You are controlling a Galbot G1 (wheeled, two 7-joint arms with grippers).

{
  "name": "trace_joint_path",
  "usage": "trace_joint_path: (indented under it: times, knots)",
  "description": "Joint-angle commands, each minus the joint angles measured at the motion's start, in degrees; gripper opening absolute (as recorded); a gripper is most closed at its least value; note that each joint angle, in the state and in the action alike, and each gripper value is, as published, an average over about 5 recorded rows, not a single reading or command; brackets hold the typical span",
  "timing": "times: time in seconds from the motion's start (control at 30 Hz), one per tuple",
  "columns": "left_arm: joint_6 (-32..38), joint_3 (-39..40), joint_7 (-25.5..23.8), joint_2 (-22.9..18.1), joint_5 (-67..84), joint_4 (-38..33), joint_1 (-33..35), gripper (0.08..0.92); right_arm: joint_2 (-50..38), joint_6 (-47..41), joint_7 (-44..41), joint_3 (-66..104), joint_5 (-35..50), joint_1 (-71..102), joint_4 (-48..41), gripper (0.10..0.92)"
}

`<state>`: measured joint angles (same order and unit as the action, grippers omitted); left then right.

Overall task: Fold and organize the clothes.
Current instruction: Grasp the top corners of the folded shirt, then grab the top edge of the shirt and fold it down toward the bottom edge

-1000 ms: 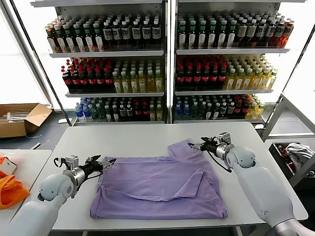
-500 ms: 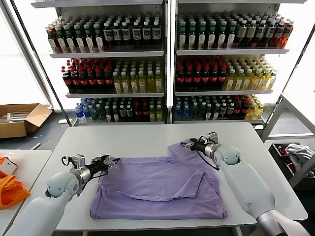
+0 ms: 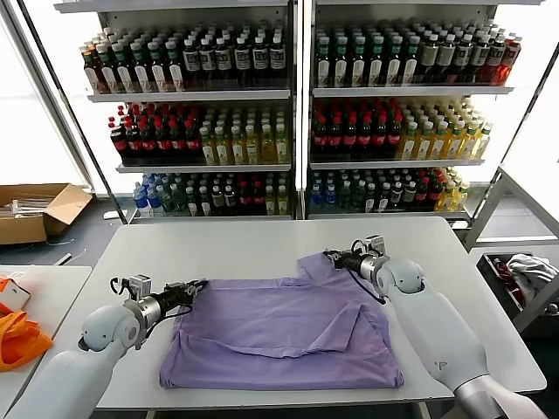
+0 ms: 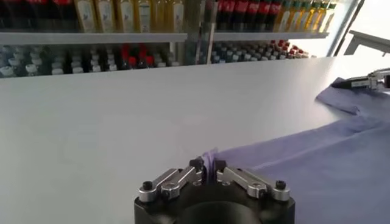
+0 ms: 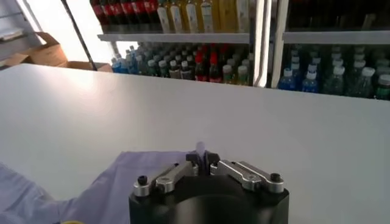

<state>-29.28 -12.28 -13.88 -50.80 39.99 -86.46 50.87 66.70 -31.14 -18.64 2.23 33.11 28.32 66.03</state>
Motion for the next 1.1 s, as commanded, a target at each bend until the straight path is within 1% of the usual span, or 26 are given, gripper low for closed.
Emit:
trace_joint_path:
  times: [0.03, 0.27, 0.43, 0.6, 0.87, 1.1]
  knots:
    - [0.2, -2.6, 0.4, 1.3, 0.9, -6.3, 2.2, 0.103, -3.0, -1.8, 0.3, 5.5, 9.0, 6.8, 16.7, 0.106]
    - [-0.4, -8.0, 1.3, 3.6, 1.7, -15.2, 9.2, 0.089, -9.2, -2.0, 0.6, 12.3, 12.6, 17.1, 30.4, 0.106]
    - [-3.4, -12.0, 4.8, 5.3, 1.8, -22.7, 16.0, 0.089, -14.3, -1.9, 0.3, 19.7, 14.4, 27.5, 39.2, 0.106]
    - [-3.8, -16.6, 6.5, 6.8, 0.9, -27.5, 23.9, 0.089, -17.4, -1.8, 0.1, 27.6, 15.7, 38.0, 45.1, 0.106]
    - [-3.7, -23.1, 7.2, 8.2, 0.4, -32.5, 36.9, 0.089, -17.8, -1.1, -0.4, 36.3, 16.5, 55.4, 54.7, 0.106]
    - [-2.9, -23.6, 7.3, 6.4, 0.0, -36.0, 42.5, 0.089, -16.3, -0.3, -1.1, 38.9, 15.0, 64.9, 59.2, 0.106]
